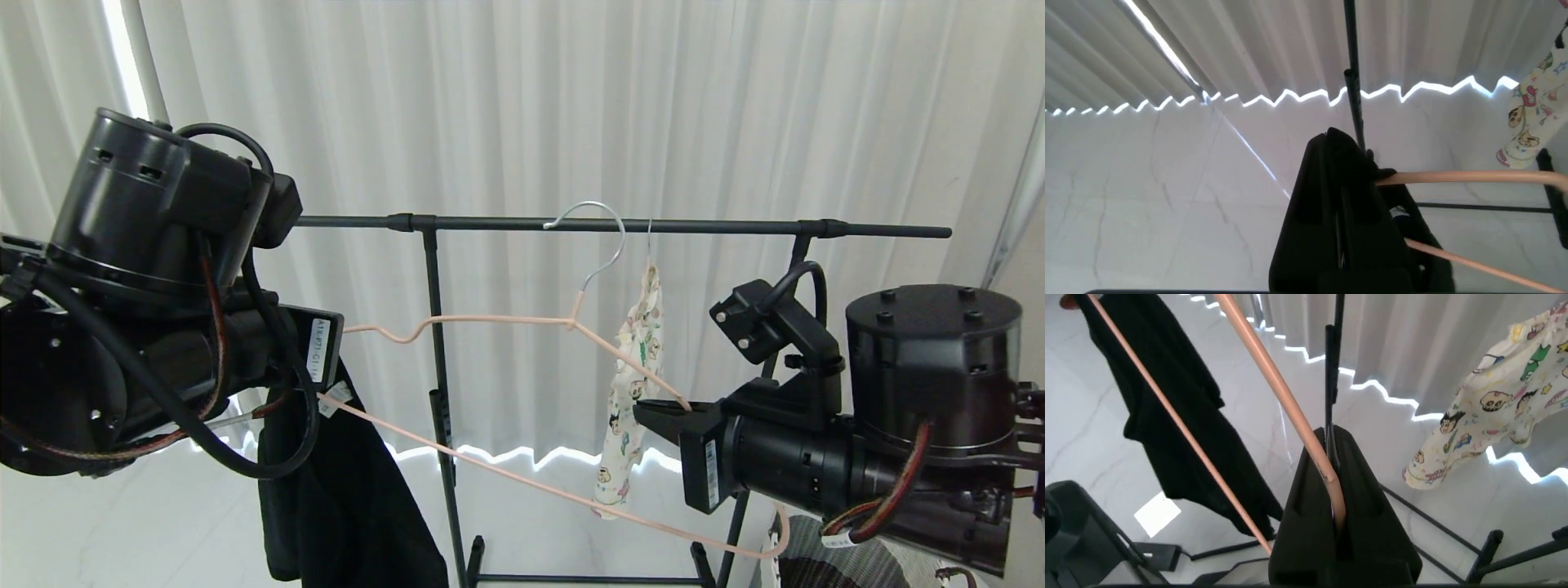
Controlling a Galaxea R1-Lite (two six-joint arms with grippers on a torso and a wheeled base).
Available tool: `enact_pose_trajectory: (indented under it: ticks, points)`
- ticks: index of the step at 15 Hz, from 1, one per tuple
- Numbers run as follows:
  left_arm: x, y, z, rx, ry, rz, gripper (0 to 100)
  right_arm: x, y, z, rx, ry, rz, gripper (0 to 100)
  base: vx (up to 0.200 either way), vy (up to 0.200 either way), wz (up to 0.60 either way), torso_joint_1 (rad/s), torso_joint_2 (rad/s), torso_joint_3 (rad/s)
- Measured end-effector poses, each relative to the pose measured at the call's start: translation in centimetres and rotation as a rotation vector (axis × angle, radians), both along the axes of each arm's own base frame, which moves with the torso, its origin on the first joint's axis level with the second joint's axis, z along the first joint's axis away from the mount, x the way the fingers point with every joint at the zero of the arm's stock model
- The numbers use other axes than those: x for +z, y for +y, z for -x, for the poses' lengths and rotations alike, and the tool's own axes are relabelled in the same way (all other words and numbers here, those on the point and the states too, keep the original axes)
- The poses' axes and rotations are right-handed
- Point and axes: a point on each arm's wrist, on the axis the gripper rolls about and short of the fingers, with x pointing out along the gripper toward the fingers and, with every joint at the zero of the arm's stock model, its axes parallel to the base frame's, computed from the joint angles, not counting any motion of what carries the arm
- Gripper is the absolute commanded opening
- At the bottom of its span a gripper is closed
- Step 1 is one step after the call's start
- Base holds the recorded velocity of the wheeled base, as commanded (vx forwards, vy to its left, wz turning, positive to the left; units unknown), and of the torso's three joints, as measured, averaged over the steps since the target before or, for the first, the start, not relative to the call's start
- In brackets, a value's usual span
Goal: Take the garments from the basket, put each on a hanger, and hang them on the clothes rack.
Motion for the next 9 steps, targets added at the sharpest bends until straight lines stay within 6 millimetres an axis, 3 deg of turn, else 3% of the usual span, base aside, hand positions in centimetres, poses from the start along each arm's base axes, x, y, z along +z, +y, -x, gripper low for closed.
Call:
enact_pose_trajectory:
  ticks: [9]
  points:
    - [0.4, -0.5, 0.1, 0.046, -0.042, -0.037, 0, -0.6, 1.7, -1.3, -0.063, -0.003, 0.039, 0, 0.000, 0.000, 0.00, 0.000, 0.00, 0.000]
